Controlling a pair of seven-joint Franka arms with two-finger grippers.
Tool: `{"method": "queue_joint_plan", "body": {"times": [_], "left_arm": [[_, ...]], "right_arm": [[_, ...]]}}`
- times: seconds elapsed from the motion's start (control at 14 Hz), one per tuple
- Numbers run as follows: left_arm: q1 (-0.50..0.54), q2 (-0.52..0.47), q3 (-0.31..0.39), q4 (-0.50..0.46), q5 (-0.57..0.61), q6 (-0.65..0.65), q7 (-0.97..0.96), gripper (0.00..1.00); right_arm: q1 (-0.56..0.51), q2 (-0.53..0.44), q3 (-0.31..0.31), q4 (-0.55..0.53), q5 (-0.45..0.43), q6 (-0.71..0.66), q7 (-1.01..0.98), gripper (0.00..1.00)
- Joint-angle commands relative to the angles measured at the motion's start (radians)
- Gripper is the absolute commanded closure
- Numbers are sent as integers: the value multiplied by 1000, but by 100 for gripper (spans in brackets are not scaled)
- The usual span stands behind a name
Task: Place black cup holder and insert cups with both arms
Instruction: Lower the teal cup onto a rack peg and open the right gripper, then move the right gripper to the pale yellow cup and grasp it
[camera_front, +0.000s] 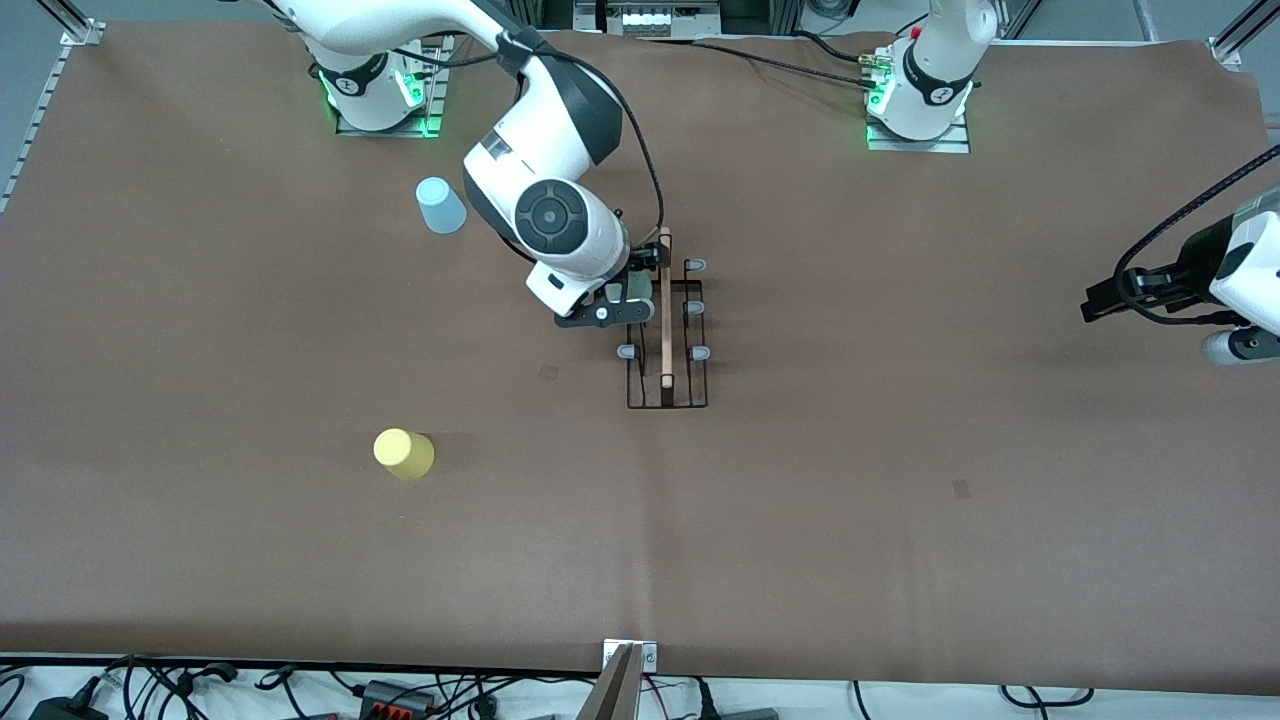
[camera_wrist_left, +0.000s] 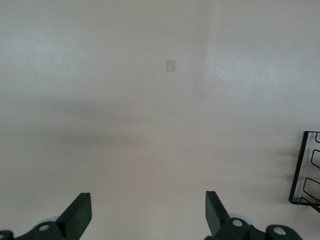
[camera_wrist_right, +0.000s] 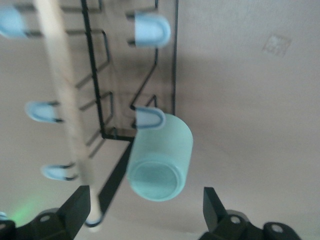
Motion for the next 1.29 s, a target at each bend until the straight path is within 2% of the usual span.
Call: {"method": "queue_joint_plan", "body": {"times": [0.0,0.14,0.29,0.43,0.64,0.86,1.0,1.21], "left_arm": [[17,-6,-16,-10,-4,8,-9,0],[17,-6,-16,-10,-5,7,-9,0],[15,-6,-16,-8,1,8,-9,0],[15,-6,-16,-10,-1,8,-9,0],[17,-6,-16,-10,-1,8,-9,0],[17,-6,-16,-10,-2,8,-9,0],[17,-6,-16,-10,-2,7,-9,0],[17,-6,-16,-10,-2,7,-9,0]], "right_arm": [[-32,-5,-47,68,-18,-34,41,0],[-65,-8,-130,74,-36,-35,42,0],[-64,3,-245,75,-114,-19,44,0],[-94,42,-335,80,-133,49,6,0],[-205,84,-339,83,-127,122,-175,0],[-260,171,-337,150,-125,159,-310,0],[-260,208,-333,189,-118,160,-315,0],[-259,238,-333,190,-98,159,-320,0]]}}
